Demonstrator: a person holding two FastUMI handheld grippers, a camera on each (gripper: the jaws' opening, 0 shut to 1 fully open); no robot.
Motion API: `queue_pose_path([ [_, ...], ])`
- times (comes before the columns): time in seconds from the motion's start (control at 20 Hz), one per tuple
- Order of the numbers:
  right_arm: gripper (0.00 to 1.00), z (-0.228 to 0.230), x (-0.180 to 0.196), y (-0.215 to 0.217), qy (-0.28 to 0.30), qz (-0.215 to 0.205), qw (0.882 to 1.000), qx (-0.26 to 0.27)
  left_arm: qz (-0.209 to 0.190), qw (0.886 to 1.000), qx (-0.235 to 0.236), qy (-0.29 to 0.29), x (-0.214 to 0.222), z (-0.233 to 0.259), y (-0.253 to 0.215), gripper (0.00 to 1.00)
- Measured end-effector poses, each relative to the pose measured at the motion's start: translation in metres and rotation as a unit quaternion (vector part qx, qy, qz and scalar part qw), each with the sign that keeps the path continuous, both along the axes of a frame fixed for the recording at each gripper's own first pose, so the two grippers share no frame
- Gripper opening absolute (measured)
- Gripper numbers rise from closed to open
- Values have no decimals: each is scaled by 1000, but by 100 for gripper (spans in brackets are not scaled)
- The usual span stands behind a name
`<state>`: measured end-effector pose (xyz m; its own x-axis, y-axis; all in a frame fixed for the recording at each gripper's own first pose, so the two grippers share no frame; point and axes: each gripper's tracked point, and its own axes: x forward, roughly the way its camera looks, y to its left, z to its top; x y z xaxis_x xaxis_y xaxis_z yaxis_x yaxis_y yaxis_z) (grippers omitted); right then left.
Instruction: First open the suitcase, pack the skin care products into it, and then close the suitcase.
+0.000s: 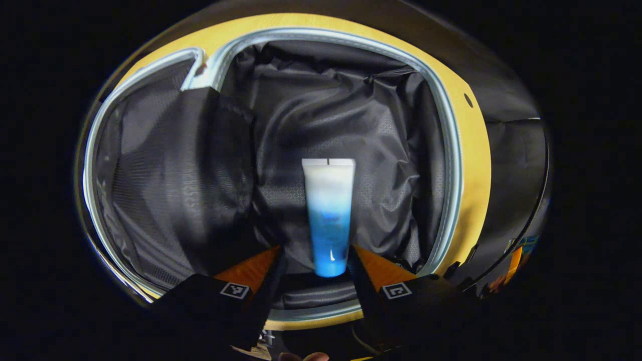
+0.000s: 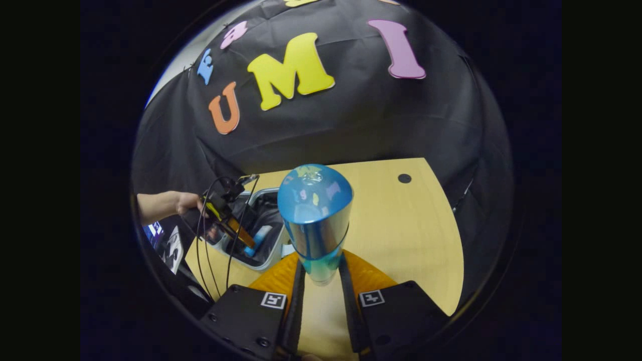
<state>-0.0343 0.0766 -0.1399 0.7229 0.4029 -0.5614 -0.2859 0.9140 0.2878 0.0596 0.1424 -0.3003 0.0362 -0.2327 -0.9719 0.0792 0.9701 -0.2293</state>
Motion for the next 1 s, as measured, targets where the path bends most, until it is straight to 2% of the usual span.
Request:
queue_pose_path([
  [0.05, 36, 2, 4, 13, 1, 13, 1000, 2, 6, 1000, 1, -24, -1, 11, 2, 83],
  [0.15, 36, 5, 13, 47, 11, 45, 999, 5, 43, 995, -16, -86, -8, 38, 4, 89],
  [0.25, 36, 3, 23, 89, 34, 88, 996, 3, 94, 982, -41, -156, -21, 64, 6, 91],
  [0.35, 36, -4, 28, 128, 78, 122, 989, 0, 119, 967, -48, -221, -42, 89, 15, 98],
  [0.45, 36, -16, 33, 166, 134, 139, 981, 6, 141, 951, -45, -271, -69, 102, 22, 99],
  [0.5, 36, -26, 36, 184, 165, 140, 976, 6, 155, 943, -46, -292, -84, 103, 24, 99],
  [0.6, 34, -49, 41, 211, 218, 138, 966, -5, 176, 933, -47, -310, -104, 102, 25, 99],
  [0.7, 35, -79, 41, 228, 278, 125, 952, -18, 187, 924, -59, -328, -125, 110, 26, 99],
  [0.9, 36, -122, 43, 248, 402, 53, 914, -3, 199, 917, -56, -340, -154, 113, 43, 99],
  [1.0, 35, -138, 54, 252, 411, 25, 911, -17, 216, 915, -50, -338, -164, 113, 55, 98],
])
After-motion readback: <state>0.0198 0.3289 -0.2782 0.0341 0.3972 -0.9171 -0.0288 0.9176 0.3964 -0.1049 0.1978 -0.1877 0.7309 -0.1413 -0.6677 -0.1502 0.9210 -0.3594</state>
